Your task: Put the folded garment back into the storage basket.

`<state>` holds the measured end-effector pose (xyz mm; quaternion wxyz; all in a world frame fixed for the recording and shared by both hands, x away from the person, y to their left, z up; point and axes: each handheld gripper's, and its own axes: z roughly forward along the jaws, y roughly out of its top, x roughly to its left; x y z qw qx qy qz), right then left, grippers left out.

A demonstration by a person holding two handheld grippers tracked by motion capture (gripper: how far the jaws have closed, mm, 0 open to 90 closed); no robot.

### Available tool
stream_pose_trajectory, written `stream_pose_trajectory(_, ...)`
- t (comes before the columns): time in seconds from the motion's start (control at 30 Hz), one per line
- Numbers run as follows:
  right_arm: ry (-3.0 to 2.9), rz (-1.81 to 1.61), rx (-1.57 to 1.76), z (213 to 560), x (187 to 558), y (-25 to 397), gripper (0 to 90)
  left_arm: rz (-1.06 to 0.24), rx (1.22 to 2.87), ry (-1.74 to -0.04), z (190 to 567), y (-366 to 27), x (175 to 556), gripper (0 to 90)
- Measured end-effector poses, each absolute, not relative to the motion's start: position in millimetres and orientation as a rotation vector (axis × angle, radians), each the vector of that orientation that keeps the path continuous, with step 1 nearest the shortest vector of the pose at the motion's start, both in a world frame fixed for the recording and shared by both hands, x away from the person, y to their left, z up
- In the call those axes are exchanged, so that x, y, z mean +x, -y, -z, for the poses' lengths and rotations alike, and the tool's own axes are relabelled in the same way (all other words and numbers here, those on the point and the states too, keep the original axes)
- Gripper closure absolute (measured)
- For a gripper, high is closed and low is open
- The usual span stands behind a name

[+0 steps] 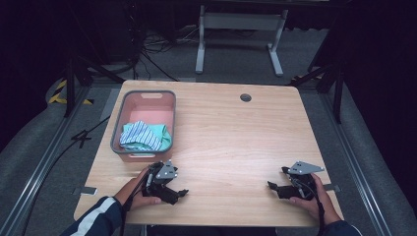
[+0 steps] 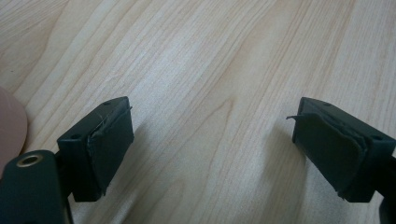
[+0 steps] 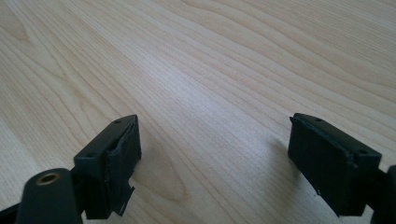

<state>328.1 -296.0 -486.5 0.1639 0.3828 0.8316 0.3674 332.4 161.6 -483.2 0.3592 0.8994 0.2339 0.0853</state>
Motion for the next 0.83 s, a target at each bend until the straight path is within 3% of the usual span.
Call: stream_pose_trajectory(0.83,-2.383,-1.048,1.072,486.5,330.6,296.7,16.4,-0.216,2.326,-0.603,483.2,-160.3,333.6,10.8)
